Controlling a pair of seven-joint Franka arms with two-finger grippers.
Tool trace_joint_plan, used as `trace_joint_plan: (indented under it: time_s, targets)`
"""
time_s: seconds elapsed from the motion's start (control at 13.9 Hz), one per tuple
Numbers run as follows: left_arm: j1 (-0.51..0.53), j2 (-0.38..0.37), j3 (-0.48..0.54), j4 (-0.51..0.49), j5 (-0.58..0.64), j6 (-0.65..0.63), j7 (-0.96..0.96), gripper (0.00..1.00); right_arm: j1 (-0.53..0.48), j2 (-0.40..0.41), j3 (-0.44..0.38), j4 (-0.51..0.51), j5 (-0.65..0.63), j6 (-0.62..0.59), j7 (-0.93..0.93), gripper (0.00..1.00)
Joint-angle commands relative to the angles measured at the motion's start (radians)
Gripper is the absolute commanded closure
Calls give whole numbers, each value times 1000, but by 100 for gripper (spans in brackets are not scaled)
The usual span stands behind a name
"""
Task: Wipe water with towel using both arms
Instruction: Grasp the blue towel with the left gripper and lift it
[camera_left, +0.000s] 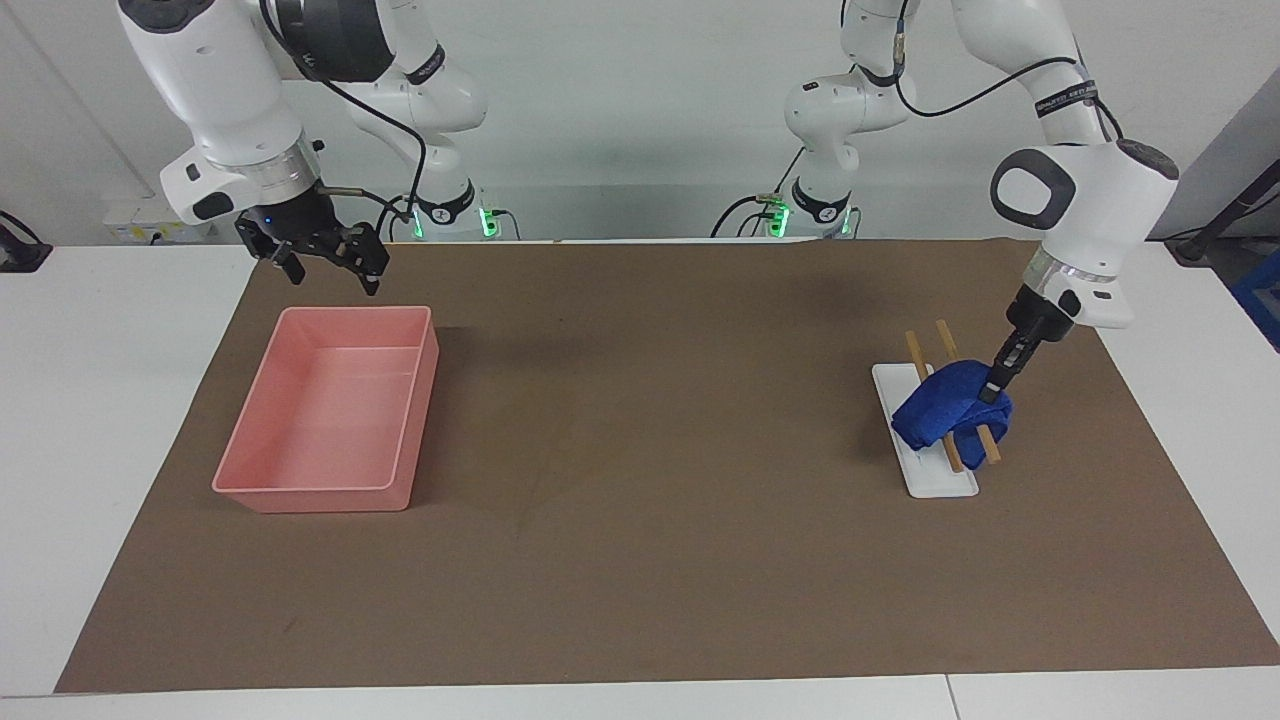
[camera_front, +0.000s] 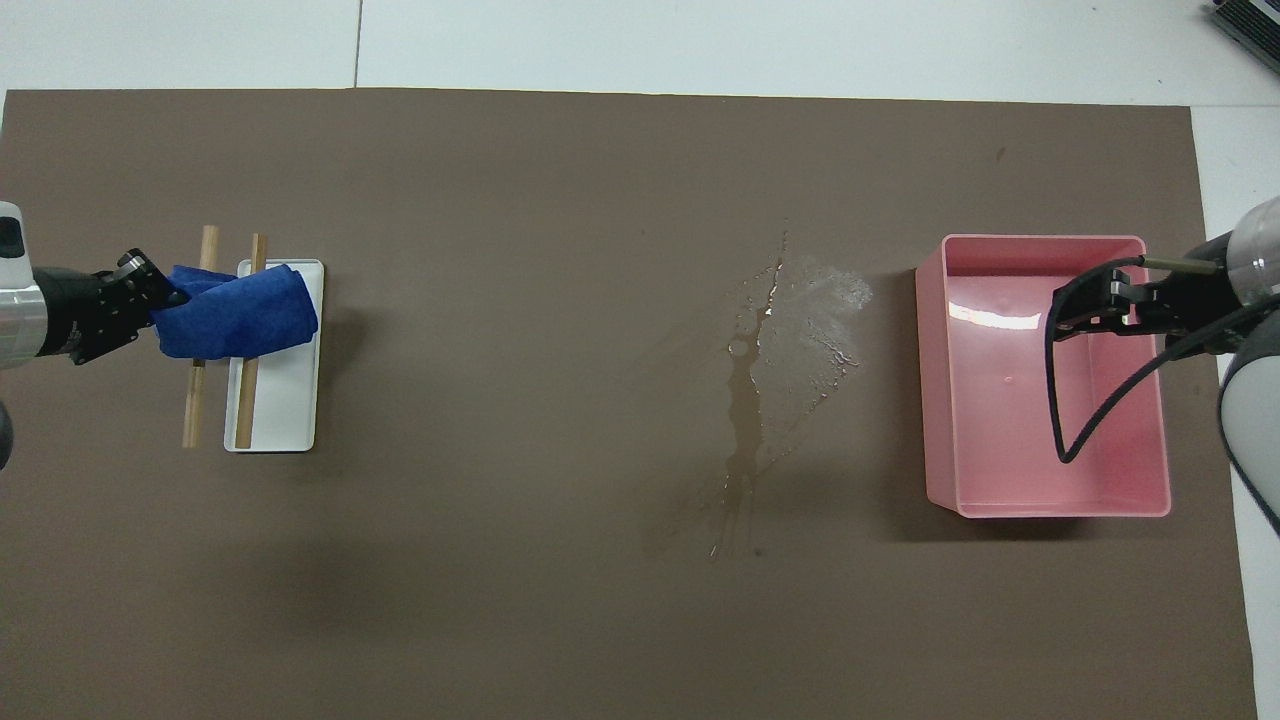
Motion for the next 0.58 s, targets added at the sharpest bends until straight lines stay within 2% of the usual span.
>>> trace_joint_plan:
  time_s: [0.0,0.22,0.5]
  targets:
    - [5,2,0,133,-6,-184,-2,100,-11,-13,3,-13,14,-4,-22,1]
    - [-4,-34,-6,211,-8,-339,-100,100,-11,-13,3,-13,14,-4,-21,1]
    - [-47,-79,-34,224,-60,-448,-336,100,-11,-14,3,-13,14,-13,-29,1]
